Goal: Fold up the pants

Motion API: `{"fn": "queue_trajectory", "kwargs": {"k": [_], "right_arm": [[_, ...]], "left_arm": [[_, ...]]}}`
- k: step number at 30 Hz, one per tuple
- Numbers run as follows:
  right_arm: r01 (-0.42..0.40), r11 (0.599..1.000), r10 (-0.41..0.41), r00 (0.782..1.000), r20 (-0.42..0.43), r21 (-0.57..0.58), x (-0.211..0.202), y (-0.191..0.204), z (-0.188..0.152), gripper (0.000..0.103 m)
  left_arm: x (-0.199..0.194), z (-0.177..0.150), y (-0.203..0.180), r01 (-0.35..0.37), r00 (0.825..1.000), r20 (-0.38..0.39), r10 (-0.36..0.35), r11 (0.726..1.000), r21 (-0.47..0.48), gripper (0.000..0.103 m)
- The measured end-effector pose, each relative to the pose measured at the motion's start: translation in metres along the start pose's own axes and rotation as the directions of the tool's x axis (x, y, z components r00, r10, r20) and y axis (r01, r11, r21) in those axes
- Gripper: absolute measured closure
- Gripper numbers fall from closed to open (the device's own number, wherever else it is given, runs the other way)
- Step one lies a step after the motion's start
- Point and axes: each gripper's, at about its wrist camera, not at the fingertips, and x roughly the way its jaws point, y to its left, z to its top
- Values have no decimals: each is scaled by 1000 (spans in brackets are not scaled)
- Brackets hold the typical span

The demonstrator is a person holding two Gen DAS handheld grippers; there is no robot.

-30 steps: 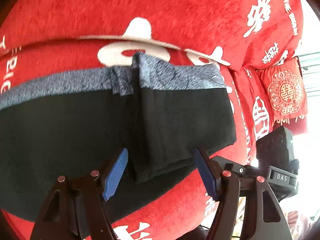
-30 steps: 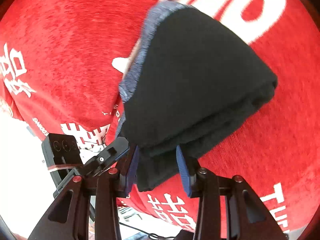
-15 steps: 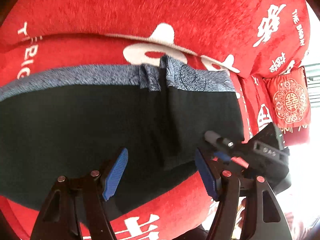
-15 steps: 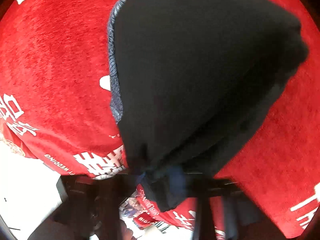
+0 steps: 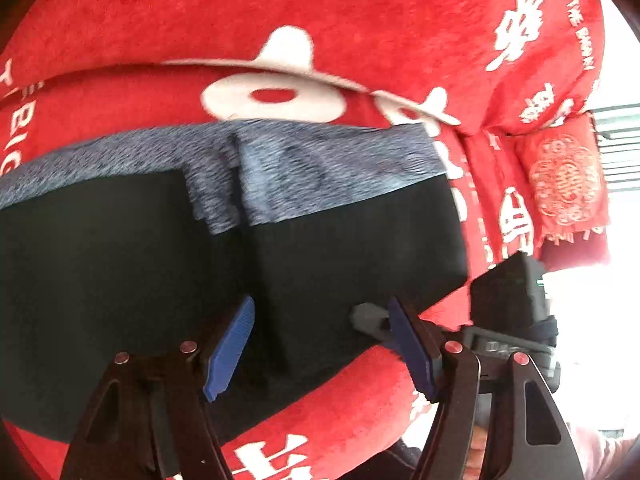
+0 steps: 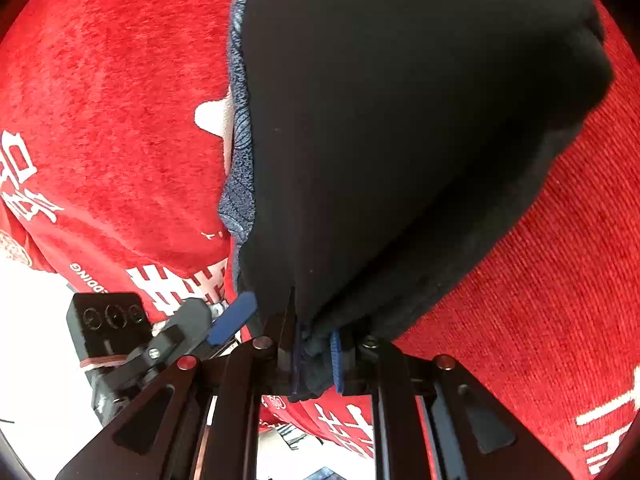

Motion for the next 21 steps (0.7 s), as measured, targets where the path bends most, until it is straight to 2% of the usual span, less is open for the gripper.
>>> {"fn": "queue_trajectory", "kwargs": {"k": [4, 12, 14, 15, 17, 18, 19, 21], "right_arm": [[-3, 1000, 3, 1000, -6, -7, 0, -1, 2, 89], [-9, 1000, 9, 1000, -2, -29, -8, 2, 1, 89], [-8, 999, 8, 1000, -6, -52, -8, 7, 1, 89], [-1, 998, 0, 1000, -9, -64, -7, 9, 0, 89], [23, 997, -25, 999, -20, -75, -1, 8, 0, 89], [36, 997, -38, 999, -33, -74, 3, 6, 1, 89], [45, 996, -49, 998, -51, -74, 7, 6, 0, 86], [66, 994, -74, 994, -81, -90, 4, 10, -1, 84]], "left_arm": [[-3, 0, 9, 44, 999, 13, -43, 998, -53, 33], [1, 5, -12, 86, 996, 11, -86, 996, -2, 33], [0, 4, -10, 74, 997, 17, -74, 997, -1, 35], [1, 3, -8, 57, 998, 20, -57, 998, -2, 41], [9, 3, -4, 2, 1000, 9, -2, 1000, -8, 83], [14, 4, 0, -29, 1000, -4, 29, 999, -15, 89], [17, 3, 4, -40, 999, -5, 40, 999, -23, 91], [14, 1, 10, -12, 1000, 20, 13, 999, -47, 91]]}}
